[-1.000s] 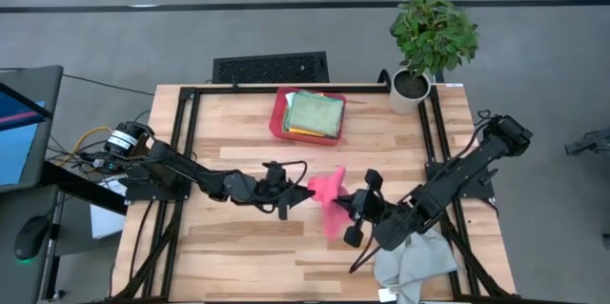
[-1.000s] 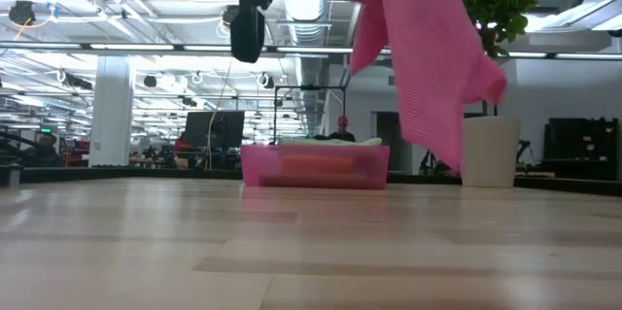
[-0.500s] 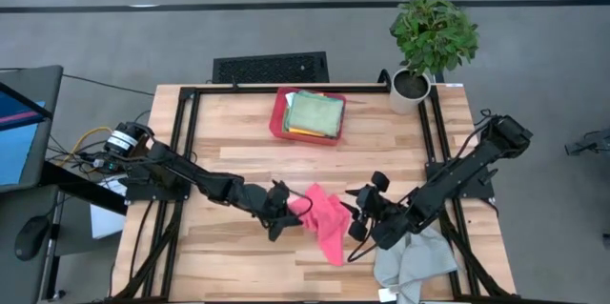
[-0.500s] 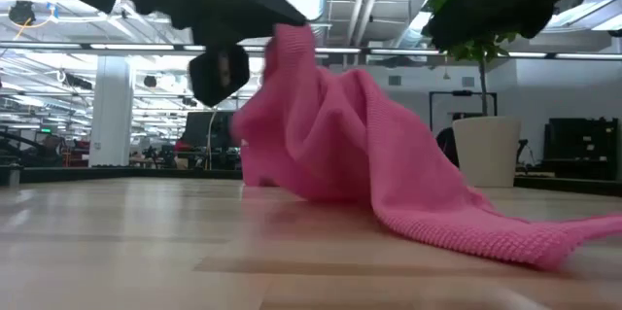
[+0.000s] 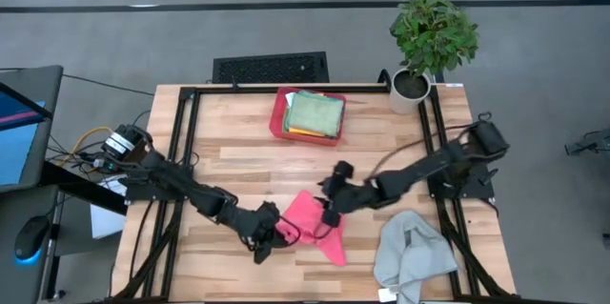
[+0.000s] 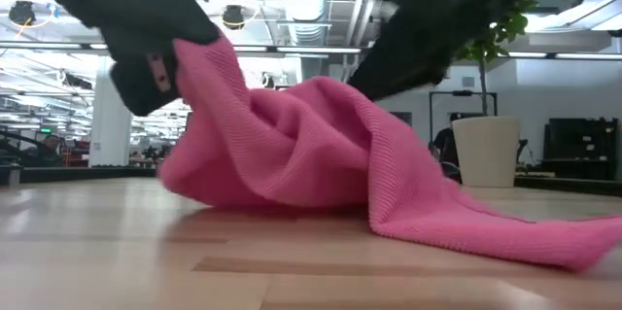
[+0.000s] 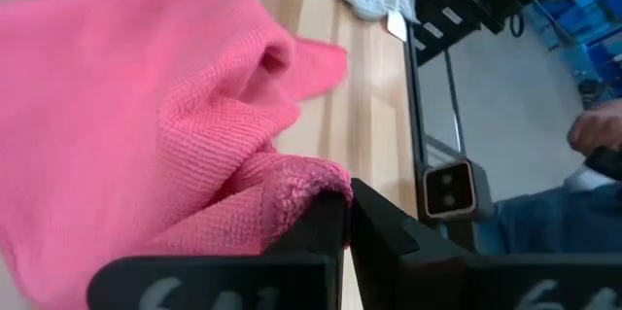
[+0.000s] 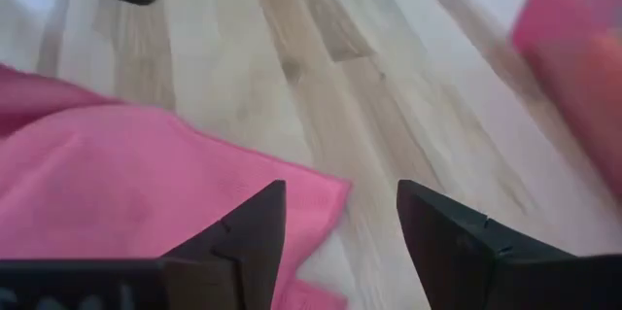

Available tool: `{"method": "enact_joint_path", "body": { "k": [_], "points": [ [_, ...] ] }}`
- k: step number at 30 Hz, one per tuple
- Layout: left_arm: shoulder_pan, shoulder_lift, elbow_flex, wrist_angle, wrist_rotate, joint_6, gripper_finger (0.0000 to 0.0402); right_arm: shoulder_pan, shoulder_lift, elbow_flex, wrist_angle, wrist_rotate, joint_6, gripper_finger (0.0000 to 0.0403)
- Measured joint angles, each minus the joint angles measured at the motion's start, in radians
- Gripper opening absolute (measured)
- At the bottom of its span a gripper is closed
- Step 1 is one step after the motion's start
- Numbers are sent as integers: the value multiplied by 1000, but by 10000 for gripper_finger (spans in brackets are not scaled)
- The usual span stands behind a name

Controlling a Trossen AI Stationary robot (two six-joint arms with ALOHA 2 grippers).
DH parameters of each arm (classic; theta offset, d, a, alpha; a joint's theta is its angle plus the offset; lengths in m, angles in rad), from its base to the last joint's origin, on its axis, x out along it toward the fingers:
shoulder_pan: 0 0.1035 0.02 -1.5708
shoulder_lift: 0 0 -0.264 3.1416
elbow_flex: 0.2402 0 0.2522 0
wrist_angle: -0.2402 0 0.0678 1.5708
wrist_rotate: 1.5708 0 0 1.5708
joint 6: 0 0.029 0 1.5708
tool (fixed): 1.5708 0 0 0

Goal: Fold microfiber towels
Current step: Fold the pink microfiber cloth

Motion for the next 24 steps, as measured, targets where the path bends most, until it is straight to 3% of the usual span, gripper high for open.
{"method": "enact_joint_path", "body": {
  "k": [13,19,24],
  "points": [
    [-64,0,-1,-115,-75,-33,0,-114,347,279,108,-333,-280,224],
    [-71,0,-1,-120,-88,-36,0,-138,460,393,28,-344,-312,224],
    [-83,0,-1,-127,-89,-43,0,-175,453,395,-60,-325,-304,218]
  ]
}}
